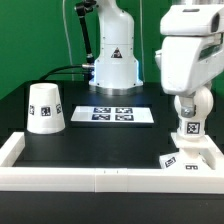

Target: Assemble lamp

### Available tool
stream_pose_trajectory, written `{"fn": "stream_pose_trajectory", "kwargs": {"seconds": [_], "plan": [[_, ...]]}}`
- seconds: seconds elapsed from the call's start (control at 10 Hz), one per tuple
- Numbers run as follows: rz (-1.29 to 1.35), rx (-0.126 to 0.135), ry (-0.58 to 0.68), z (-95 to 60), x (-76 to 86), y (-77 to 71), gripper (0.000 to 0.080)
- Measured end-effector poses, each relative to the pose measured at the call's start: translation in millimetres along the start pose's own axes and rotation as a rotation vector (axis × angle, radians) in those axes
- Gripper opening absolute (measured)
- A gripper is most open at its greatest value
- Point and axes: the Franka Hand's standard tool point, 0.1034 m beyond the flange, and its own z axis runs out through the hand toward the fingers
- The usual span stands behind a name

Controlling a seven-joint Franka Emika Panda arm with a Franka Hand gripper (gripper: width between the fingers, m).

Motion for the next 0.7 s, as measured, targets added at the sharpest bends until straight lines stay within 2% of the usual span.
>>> {"fn": "stream_pose_trajectory", "kwargs": {"seconds": [0.7], "plan": [[0.716, -0.003, 0.001, 0.8, -5.7, 4.9, 0.0579]]}}
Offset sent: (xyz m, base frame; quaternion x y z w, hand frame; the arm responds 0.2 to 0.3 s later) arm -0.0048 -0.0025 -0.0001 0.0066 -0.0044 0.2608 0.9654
